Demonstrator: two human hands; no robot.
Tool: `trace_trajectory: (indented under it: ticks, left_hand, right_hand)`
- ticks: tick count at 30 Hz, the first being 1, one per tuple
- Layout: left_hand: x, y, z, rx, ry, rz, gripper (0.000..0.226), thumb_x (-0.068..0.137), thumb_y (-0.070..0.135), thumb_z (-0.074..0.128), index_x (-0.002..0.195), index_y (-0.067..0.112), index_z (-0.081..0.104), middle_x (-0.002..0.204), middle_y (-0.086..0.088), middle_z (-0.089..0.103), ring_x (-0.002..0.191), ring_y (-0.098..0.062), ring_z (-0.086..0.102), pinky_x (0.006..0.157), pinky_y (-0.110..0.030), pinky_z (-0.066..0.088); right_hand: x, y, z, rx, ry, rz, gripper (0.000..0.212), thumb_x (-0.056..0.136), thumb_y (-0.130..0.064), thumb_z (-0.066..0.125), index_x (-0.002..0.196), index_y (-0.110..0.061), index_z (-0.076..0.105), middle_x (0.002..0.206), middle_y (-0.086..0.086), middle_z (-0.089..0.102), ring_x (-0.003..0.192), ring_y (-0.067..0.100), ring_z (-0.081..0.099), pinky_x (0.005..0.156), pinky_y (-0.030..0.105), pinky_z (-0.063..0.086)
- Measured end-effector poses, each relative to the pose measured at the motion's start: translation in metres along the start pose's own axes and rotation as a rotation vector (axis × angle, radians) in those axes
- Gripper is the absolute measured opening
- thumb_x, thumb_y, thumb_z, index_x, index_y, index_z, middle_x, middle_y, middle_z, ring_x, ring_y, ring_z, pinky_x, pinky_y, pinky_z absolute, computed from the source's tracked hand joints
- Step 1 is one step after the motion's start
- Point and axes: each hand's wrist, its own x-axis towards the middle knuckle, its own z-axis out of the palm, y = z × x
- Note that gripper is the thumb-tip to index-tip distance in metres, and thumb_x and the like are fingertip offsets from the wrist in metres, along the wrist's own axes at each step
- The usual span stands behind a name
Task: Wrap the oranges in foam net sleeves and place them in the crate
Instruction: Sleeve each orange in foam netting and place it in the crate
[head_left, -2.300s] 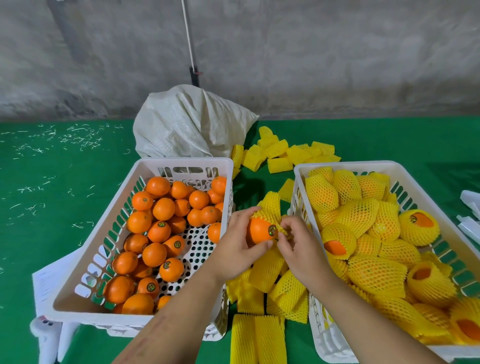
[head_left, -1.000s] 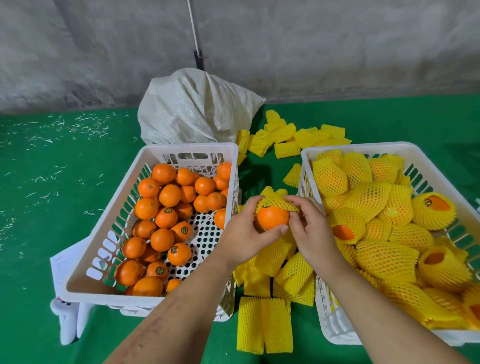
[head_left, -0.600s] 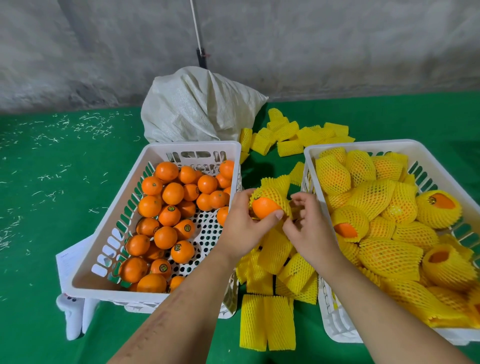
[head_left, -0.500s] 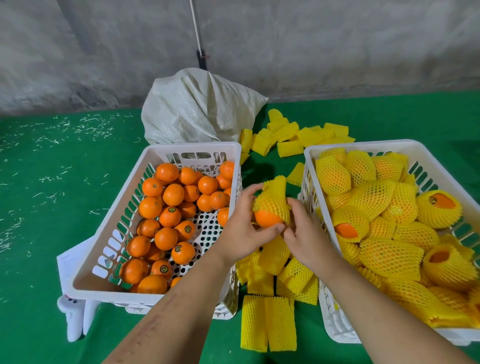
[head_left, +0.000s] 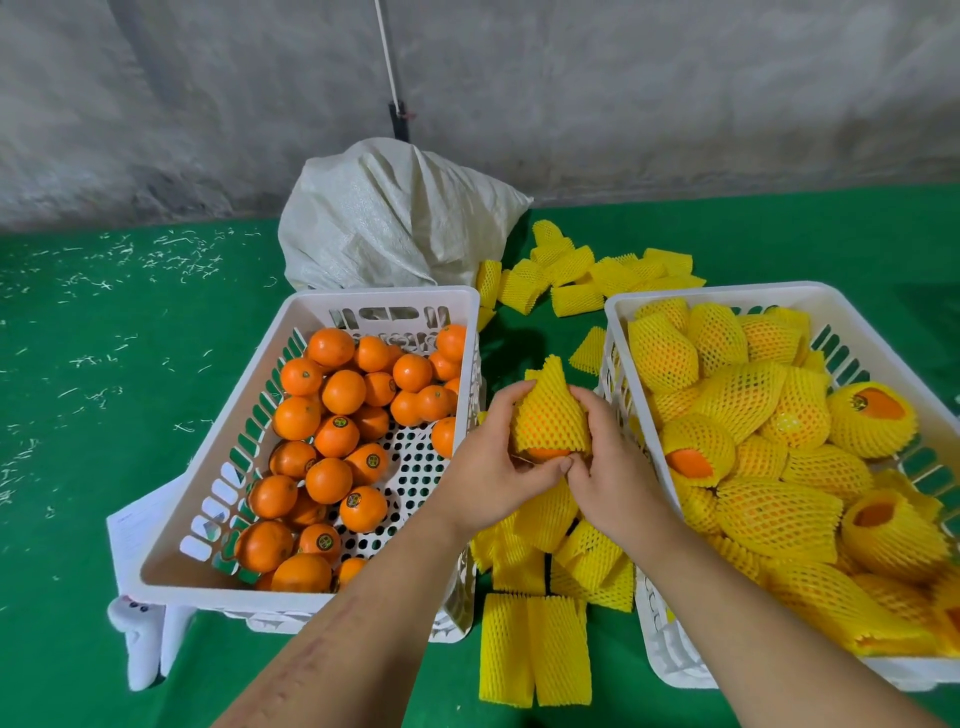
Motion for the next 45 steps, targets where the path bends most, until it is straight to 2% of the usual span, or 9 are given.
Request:
trace_trajectory:
  ticks: [6,10,14,21,25,29,34,39,45]
  left_hand:
    - [0.004,0.005,0.002,-0.14,0.219,-0.108,0.066,0.089,0.055,0.076,0.142,0.03,0.046,0.116,0.009,0.067,0.098,-0.01,0.068,0.08,-0.038,0.059]
    - [0.002,0.005,0.002,-0.075,0.167,-0.094,0.07,0.082,0.059,0.077,0.137,0.035,0.041,0.107,0.0,0.067,0.083,-0.015,0.068,0.068,-0.04,0.058]
    - [-0.001,0.001,0.002,0.05,-0.022,-0.02,0.088,0.075,0.049,0.088,0.141,0.041,0.03,0.118,0.023,0.052,0.099,-0.005,0.063,0.072,-0.04,0.056]
    - [0.004,0.003,0.006,-0.021,0.172,-0.048,0.071,0.084,0.042,0.077,0.143,0.032,0.039,0.118,0.02,0.055,0.105,-0.002,0.06,0.077,-0.019,0.052]
    - [0.005,0.003,0.005,-0.063,0.226,-0.107,0.072,0.087,0.042,0.074,0.147,0.031,0.036,0.131,0.0,0.057,0.112,-0.016,0.063,0.09,-0.041,0.057]
    - [0.002,-0.002,0.004,0.046,0.122,-0.032,0.088,0.092,0.029,0.08,0.158,0.039,0.023,0.158,0.012,0.038,0.142,0.0,0.042,0.111,-0.02,0.042]
    - [0.001,-0.009,0.008,0.227,-0.01,0.044,0.107,0.096,0.015,0.075,0.163,0.05,-0.002,0.159,0.045,0.007,0.145,0.025,0.007,0.118,-0.012,0.017]
    - [0.0,-0.014,0.011,0.142,0.033,0.076,0.111,0.091,0.029,0.081,0.161,0.056,0.0,0.158,0.027,0.036,0.098,-0.008,0.068,0.078,-0.027,0.06]
    - [0.0,-0.013,0.006,0.1,0.219,0.061,0.07,0.1,0.039,0.066,0.16,0.04,0.029,0.141,0.02,0.049,0.096,-0.014,0.063,0.081,-0.033,0.057]
  right_hand:
    - [-0.002,-0.004,-0.004,0.055,0.17,-0.14,0.049,0.099,-0.02,0.054,0.147,-0.028,0.046,0.115,-0.016,0.061,0.09,-0.014,0.056,0.072,0.003,0.04]
    - [-0.003,-0.001,0.002,0.186,0.084,-0.046,0.067,0.093,-0.045,0.058,0.151,-0.043,0.024,0.124,-0.008,0.059,0.096,0.001,0.061,0.074,0.033,0.057]
    - [-0.002,0.0,0.004,0.071,-0.041,-0.019,0.103,0.092,-0.017,0.068,0.156,-0.056,-0.004,0.148,0.009,0.048,0.117,0.034,0.06,0.083,0.051,0.059]
    - [-0.003,0.0,-0.001,0.008,0.057,-0.14,0.065,0.104,-0.015,0.047,0.162,-0.032,0.021,0.121,0.01,0.068,0.094,0.028,0.065,0.068,0.05,0.057]
    - [-0.006,-0.003,-0.002,0.146,0.014,-0.108,0.064,0.102,-0.048,0.043,0.159,-0.05,0.015,0.08,-0.016,0.059,0.066,0.008,0.058,0.054,0.037,0.05]
    - [-0.005,-0.007,-0.005,0.539,-0.232,0.153,0.09,0.08,-0.088,0.051,0.151,-0.066,0.0,0.122,-0.049,0.046,0.111,0.004,0.063,0.09,0.038,0.06]
    - [0.004,-0.012,-0.008,0.629,-0.262,0.237,0.087,0.076,-0.06,0.08,0.143,-0.059,0.025,0.122,-0.044,0.049,0.114,-0.013,0.055,0.081,0.014,0.056]
    - [-0.005,-0.011,-0.019,0.862,-0.084,0.473,0.087,0.073,-0.032,0.081,0.143,-0.049,0.034,0.131,-0.006,0.059,0.108,0.02,0.069,0.077,0.031,0.062]
    - [-0.002,0.007,-0.059,1.394,0.357,0.505,0.066,0.089,-0.024,0.076,0.144,-0.027,0.039,0.13,0.003,0.068,0.111,0.023,0.072,0.092,0.035,0.054]
